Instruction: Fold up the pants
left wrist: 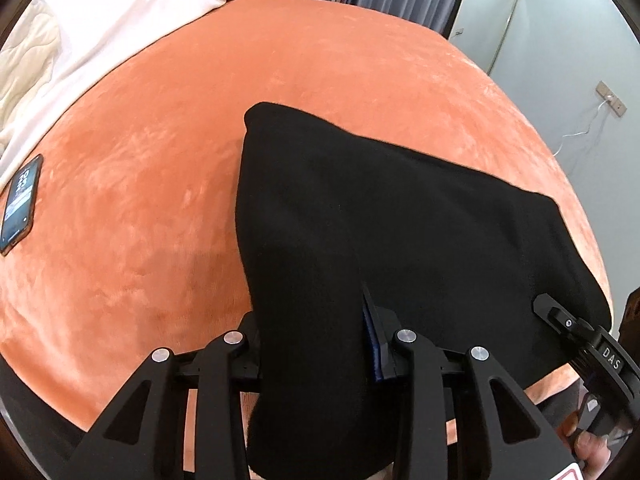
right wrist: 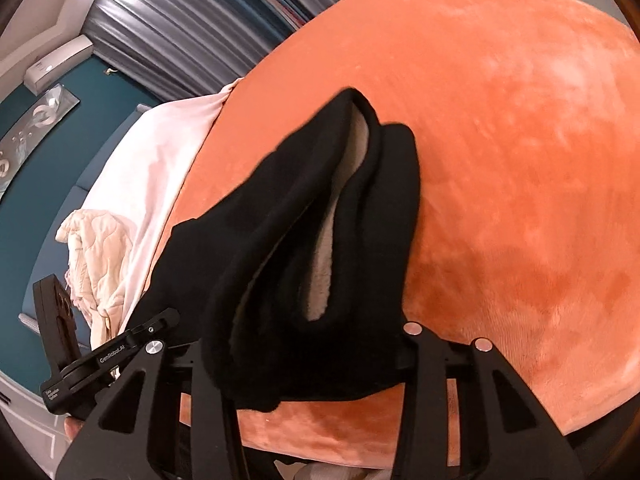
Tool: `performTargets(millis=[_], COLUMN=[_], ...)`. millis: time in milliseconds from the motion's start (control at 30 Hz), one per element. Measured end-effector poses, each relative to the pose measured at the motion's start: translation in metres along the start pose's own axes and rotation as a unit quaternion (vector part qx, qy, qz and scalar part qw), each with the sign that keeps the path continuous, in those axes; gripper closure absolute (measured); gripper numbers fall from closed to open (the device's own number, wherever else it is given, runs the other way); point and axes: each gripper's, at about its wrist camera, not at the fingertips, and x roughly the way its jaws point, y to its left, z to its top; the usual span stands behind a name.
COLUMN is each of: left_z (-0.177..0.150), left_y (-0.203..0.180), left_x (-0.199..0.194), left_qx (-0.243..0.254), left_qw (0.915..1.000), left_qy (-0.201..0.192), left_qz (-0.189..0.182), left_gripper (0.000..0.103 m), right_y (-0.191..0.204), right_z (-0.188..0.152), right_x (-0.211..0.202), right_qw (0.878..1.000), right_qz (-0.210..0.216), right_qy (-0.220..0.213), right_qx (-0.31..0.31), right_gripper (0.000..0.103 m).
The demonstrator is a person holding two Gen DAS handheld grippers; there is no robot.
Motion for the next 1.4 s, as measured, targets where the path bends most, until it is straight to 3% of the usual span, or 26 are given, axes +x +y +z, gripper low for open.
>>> performTargets(millis=[467,567,700,833,933,1033,1167,1267,1400], left_z=[-0.004,-0.001,0.008,0.027,0.052,0.087,0.148,0.21,0.292], left_y=[-0.008,-0.004,0.006,0.011,0.009,-0.002,-0.018,-0.024,-0.019], left_x=[0.001,-0.01,-0.04,-0.077,-0.11,-0.144,-0.172,-0.156,-0.089], left_qx=[0.009,-0.006,-0.028,-0.029,-0.016,0.018,0.053,0.058,0.042], left_qw=[0.9998,1.0,0.9976,0.9941,0.9907,0.9842,0.967,0.9574,0.9572], left_qy=[-0.005,-0.006,-0.006,-0.032,-0.07,-0.136,-0.231,-0.268,-0.268], left_qz=[0.02,-0.004,-0.063,-0.1,-0.115,-0.112,-0.094,-0.09,-0.101], left_gripper=[0.07,0.071,0.072,0.072,0.072,0.072,0.071,0.071,0.07], right_y=[-0.003,0.004,0.023,0.052,0.081,0.113,0.151,0.166,0.165], right_z=[-0.004,-0.004,0.0,0.015,0.036,0.071,0.136,0.191,0.254], right_x=[0.002,-0.007,-0.033,-0.063,-0.084,-0.099,-0.101,-0.075,-0.014], right_qw=[1.0,1.0,0.999,0.995,0.99,0.981,0.96,0.949,0.947], right_qz=[0.014,0.021,0.05,0.076,0.095,0.113,0.136,0.145,0.138], right_qy=[0.002,-0.006,-0.016,-0.035,-0.063,-0.103,-0.174,-0.211,-0.23], right_qx=[0.004,0.001,-0.014,-0.047,-0.084,-0.124,-0.173,-0.186,-0.179], right_gripper=[0.062,0.065,0.066,0.066,0.066,0.066,0.066,0.066,0.066])
